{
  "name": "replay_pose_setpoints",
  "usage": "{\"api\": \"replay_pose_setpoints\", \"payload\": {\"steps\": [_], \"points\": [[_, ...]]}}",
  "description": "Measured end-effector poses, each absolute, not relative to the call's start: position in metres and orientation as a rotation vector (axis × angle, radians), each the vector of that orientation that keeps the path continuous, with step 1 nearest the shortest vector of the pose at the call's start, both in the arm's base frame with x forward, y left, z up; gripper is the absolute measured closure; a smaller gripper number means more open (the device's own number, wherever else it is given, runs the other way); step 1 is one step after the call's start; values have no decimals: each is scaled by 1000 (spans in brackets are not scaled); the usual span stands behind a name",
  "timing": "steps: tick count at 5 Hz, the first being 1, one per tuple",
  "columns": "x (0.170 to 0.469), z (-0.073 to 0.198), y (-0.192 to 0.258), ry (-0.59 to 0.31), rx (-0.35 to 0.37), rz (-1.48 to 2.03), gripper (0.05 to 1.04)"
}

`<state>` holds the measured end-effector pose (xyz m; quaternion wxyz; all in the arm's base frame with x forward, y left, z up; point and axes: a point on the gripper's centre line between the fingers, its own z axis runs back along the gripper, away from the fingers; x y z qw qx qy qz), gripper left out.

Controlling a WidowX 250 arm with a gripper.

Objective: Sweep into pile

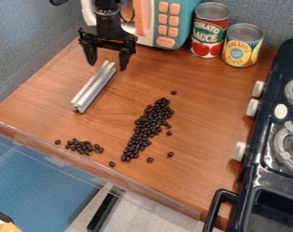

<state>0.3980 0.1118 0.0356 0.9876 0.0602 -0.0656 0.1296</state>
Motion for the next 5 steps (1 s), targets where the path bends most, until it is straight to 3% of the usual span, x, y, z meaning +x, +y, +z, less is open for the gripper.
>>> {"api": "replay_pose_setpoints", "payload": {"steps": [1, 3, 5], "points": [[399, 27, 114, -126, 139, 265, 130], [397, 20, 118, -143, 181, 247, 692], [390, 15, 118, -178, 201, 225, 704]]}}
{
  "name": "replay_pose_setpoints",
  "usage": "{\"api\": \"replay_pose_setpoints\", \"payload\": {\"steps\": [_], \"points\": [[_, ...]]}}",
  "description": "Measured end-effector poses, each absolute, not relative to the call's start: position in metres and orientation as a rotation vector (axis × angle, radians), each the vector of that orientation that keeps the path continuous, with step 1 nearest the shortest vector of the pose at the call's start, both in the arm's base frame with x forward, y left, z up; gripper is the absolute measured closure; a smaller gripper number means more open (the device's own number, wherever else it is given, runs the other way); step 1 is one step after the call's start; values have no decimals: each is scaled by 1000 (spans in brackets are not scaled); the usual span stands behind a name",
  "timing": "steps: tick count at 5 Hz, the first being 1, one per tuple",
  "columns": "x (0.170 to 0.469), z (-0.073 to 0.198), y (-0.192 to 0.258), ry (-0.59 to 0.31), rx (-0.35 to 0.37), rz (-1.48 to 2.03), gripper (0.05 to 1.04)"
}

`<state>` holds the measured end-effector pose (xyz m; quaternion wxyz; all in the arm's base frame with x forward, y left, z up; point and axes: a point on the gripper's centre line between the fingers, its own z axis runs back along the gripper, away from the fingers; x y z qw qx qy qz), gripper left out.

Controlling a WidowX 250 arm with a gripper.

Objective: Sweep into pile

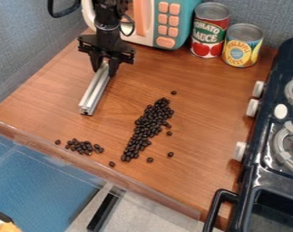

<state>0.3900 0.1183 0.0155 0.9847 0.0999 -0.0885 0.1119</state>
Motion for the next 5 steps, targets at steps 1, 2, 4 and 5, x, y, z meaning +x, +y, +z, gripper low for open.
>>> {"api": "replay_pose_setpoints", "payload": {"steps": [1, 2, 4, 5], "points": [[385, 14, 119, -182, 201, 212, 704], [374, 14, 124, -181, 213, 157, 704], [356, 17, 138, -181, 236, 53, 704], [349, 17, 146, -185, 252, 4, 704]]}}
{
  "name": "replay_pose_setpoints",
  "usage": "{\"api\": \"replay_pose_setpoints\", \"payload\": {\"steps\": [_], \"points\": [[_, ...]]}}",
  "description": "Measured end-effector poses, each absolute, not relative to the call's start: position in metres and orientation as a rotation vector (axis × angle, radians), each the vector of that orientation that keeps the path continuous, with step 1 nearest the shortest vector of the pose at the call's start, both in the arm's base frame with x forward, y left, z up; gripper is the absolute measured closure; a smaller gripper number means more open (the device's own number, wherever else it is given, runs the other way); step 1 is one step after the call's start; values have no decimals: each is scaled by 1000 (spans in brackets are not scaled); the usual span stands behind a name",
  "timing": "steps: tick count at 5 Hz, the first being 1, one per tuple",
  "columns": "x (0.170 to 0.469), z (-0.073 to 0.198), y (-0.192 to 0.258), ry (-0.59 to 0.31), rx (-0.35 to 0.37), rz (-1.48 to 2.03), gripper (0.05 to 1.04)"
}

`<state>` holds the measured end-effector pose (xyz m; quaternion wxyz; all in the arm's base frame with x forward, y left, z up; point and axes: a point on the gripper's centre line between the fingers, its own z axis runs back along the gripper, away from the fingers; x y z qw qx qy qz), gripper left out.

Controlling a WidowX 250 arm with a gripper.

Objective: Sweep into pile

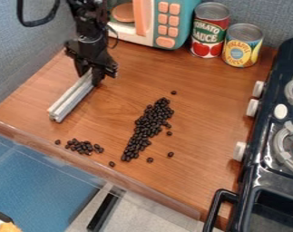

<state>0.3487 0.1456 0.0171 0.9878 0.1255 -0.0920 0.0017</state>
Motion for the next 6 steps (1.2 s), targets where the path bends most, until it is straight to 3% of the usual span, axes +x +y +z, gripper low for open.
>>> {"api": "replay_pose_setpoints", "payload": {"steps": [6], "points": [[308, 13, 146, -184, 235, 16, 704]]}}
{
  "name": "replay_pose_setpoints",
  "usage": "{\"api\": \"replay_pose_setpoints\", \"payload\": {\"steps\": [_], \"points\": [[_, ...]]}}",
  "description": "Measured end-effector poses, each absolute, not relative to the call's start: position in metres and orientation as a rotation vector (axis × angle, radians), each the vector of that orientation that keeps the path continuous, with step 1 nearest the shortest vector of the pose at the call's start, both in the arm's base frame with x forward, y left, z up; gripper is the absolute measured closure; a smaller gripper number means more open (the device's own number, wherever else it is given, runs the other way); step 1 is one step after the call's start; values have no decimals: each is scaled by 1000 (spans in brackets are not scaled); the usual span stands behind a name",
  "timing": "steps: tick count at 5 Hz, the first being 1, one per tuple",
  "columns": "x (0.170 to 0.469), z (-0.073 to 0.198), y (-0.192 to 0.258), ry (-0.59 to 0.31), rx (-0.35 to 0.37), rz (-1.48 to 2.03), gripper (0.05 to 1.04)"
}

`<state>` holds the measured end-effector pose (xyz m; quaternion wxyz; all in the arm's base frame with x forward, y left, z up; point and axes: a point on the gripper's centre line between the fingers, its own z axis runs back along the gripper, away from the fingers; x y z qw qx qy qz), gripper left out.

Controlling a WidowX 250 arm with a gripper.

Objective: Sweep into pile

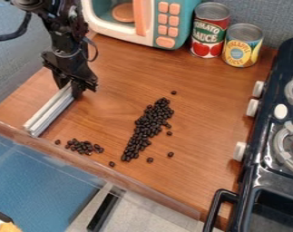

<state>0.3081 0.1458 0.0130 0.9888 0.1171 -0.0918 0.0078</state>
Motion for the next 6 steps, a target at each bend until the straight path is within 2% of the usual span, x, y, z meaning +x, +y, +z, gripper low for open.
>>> {"api": "replay_pose_setpoints", "payload": {"steps": [2, 6], "points": [[307, 14, 143, -161, 231, 68, 704], [307, 11, 128, -174, 239, 93, 704]]}}
